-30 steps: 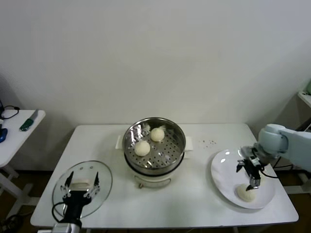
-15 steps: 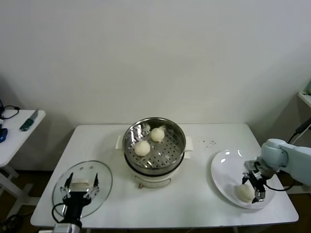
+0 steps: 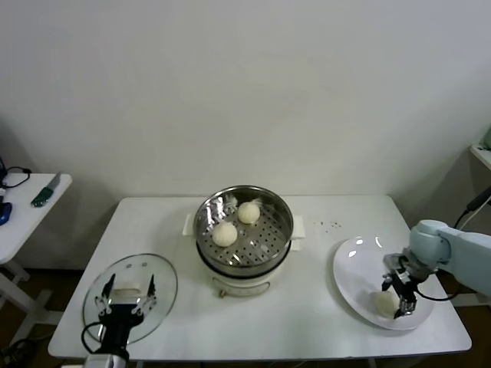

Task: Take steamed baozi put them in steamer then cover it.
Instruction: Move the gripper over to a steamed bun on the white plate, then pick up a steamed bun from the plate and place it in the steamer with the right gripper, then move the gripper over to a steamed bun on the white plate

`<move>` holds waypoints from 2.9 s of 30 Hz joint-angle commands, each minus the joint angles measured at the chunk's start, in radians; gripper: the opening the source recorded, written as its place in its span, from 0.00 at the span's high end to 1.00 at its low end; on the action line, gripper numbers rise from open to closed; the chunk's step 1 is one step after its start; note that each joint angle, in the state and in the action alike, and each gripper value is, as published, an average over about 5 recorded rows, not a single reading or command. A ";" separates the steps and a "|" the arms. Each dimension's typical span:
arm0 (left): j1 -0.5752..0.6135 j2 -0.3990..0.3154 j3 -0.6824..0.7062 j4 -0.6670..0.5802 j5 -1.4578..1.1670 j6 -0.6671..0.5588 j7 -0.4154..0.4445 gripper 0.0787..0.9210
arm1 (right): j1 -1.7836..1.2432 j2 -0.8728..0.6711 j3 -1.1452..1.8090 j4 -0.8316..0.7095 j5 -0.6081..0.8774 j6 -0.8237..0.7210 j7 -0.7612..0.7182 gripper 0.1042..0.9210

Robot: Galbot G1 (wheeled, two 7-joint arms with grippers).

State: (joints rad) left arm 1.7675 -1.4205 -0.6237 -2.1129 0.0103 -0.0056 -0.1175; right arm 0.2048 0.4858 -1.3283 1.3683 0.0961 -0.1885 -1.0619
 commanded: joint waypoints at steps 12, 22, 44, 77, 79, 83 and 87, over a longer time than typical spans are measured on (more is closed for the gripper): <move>-0.001 0.002 0.004 0.004 -0.004 0.002 -0.010 0.12 | 0.494 0.141 -0.243 0.046 0.019 0.270 -0.051 0.30; 0.019 -0.005 0.009 0.030 -0.008 -0.013 -0.016 0.12 | 0.824 0.474 -0.315 0.025 0.053 0.557 -0.100 0.29; 0.051 0.006 -0.033 0.035 -0.084 -0.021 -0.019 0.12 | 0.434 0.936 -0.064 -0.122 -0.228 0.746 -0.144 0.28; 0.048 0.012 -0.039 0.051 -0.083 -0.023 -0.023 0.12 | 0.384 0.883 -0.042 -0.085 -0.250 0.719 -0.159 0.12; 0.047 0.013 -0.037 0.050 -0.080 -0.022 -0.023 0.12 | 0.412 0.859 -0.028 -0.086 -0.244 0.717 -0.158 0.12; 0.047 0.014 -0.031 0.048 -0.077 -0.022 -0.022 0.12 | 0.502 0.773 -0.036 -0.084 -0.178 0.681 -0.150 0.12; 0.046 0.015 -0.024 0.048 -0.074 -0.022 -0.022 0.12 | 0.624 0.638 -0.152 -0.072 -0.027 0.541 -0.031 0.12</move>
State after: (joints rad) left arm 1.8147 -1.4068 -0.6520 -2.0636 -0.0675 -0.0282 -0.1400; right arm 0.6586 1.3003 -1.3893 1.2869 -0.0939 0.4902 -1.2051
